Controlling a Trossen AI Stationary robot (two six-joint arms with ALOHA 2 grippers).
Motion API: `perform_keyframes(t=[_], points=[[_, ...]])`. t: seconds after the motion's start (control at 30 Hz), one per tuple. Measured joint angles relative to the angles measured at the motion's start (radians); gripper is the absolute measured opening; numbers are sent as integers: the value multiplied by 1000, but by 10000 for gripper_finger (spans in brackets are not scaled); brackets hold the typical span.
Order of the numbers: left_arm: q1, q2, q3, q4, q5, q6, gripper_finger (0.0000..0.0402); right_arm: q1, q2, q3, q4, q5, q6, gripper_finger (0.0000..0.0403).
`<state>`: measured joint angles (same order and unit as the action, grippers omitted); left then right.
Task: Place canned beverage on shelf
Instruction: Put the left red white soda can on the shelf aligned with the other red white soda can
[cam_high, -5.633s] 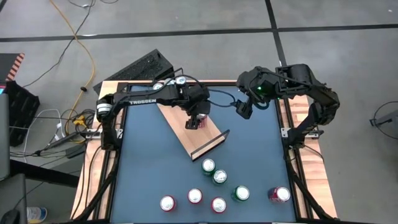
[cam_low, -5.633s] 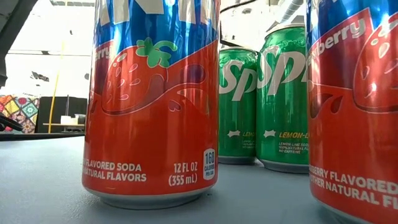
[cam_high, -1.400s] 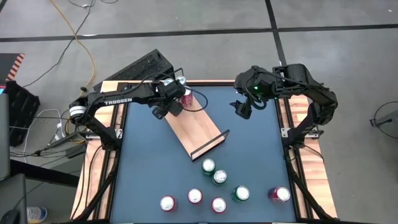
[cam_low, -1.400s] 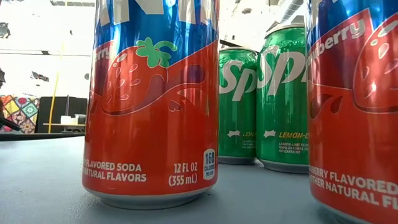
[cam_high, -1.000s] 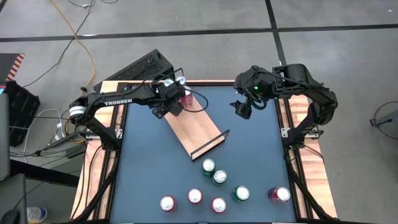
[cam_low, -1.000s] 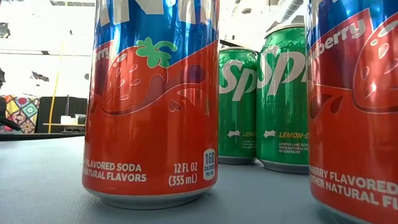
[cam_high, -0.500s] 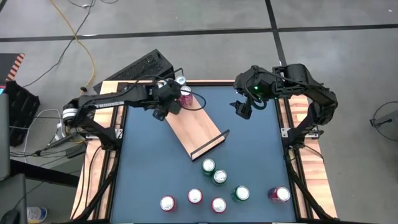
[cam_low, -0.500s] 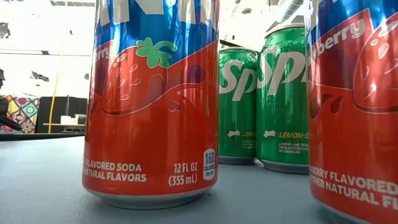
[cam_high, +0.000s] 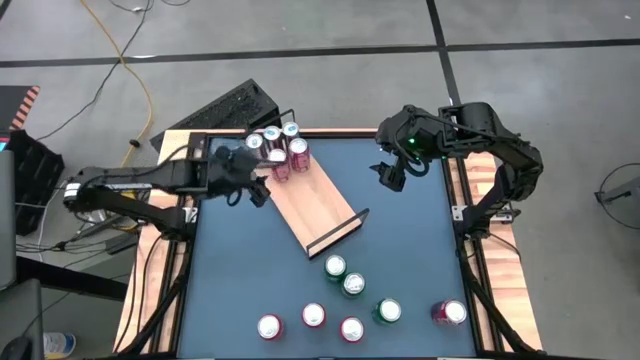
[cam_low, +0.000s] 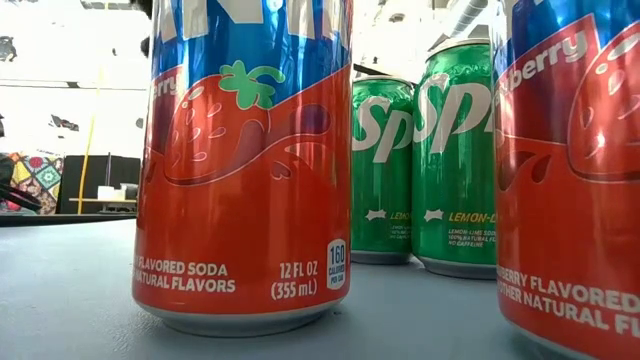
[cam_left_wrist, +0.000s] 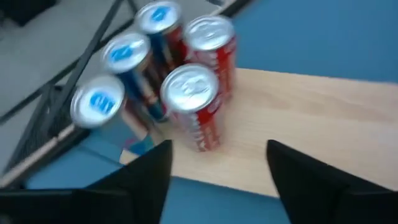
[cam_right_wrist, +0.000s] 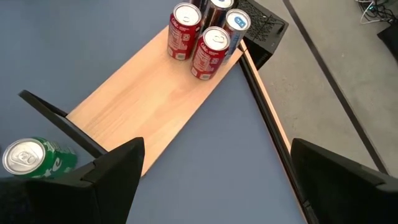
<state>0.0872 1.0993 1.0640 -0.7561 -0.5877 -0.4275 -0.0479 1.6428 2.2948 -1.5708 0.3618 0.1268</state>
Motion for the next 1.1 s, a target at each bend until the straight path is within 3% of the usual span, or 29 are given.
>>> perform_keyframes(t=[0.1, 0.3, 0.4, 0.77, 1.1], points=[[0, -46, -133, 136, -22, -87, 172, -3, 0, 0, 0, 0, -4, 388], [40, -52, -339, 478, -11, -101, 17, -29, 0, -35, 6, 0, -20, 388], [54, -52, -404, 590, -3, -98, 9, -45, 0, -47, 6, 1, -20, 388], [61, -52, -417, 592, -73, -63, 0, -51, 0, -76, 7, 0, -7, 388], [61, -4, -417, 612, -72, -54, 0, -51, 0, -76, 8, -1, -7, 388]])
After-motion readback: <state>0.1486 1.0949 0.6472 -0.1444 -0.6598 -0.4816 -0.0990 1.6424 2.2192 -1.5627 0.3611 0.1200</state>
